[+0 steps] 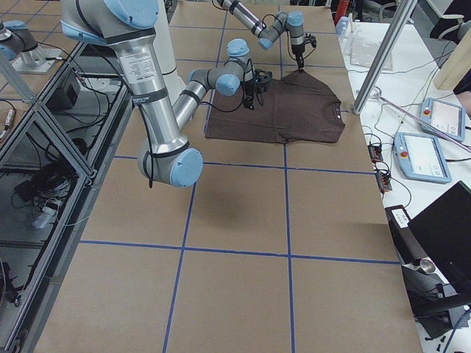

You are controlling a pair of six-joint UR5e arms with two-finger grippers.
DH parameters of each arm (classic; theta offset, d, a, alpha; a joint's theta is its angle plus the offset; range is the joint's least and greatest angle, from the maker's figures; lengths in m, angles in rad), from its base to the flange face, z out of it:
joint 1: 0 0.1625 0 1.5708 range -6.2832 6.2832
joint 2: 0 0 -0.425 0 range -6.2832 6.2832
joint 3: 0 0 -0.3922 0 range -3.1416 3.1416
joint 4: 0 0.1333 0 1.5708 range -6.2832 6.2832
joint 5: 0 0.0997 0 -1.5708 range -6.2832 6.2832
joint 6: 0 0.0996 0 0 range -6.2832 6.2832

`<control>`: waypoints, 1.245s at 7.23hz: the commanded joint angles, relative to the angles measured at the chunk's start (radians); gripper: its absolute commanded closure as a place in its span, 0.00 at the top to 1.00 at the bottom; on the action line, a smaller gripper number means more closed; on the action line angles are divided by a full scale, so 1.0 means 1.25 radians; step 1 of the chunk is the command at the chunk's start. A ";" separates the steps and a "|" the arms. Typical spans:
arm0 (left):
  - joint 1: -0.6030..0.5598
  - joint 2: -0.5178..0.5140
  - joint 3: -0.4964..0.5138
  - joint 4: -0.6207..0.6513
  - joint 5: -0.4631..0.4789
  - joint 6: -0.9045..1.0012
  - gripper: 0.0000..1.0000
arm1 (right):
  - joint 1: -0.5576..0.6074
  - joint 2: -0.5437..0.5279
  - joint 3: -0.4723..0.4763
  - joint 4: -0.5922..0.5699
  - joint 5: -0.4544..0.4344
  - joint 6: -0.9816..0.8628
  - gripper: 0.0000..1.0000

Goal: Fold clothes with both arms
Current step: 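Fold the sleeves inward onto the shirt body with both grippers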

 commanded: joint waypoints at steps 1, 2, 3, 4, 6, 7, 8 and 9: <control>-0.004 -0.032 -0.024 0.010 -0.014 -0.029 0.00 | -0.002 -0.001 -0.001 0.000 -0.002 0.000 1.00; 0.000 -0.042 -0.064 0.016 -0.041 -0.086 0.00 | -0.002 0.000 0.000 0.000 0.002 0.000 1.00; 0.031 -0.081 -0.069 0.016 -0.048 -0.169 0.00 | -0.002 -0.001 -0.001 0.000 0.002 0.000 1.00; 0.090 -0.112 -0.055 0.016 -0.041 -0.231 0.00 | -0.002 -0.001 -0.003 -0.001 0.002 -0.001 1.00; 0.108 -0.140 -0.003 0.002 0.040 -0.245 0.00 | -0.003 0.000 -0.015 0.002 -0.001 -0.001 1.00; 0.110 -0.145 -0.004 0.002 0.040 -0.245 0.65 | -0.006 0.000 -0.017 0.002 -0.003 -0.001 1.00; 0.114 -0.148 -0.019 0.004 0.039 -0.268 0.85 | -0.009 0.003 -0.021 0.004 -0.003 -0.001 1.00; 0.115 -0.141 -0.076 0.012 0.033 -0.325 0.85 | -0.016 0.005 -0.020 0.005 -0.003 -0.001 1.00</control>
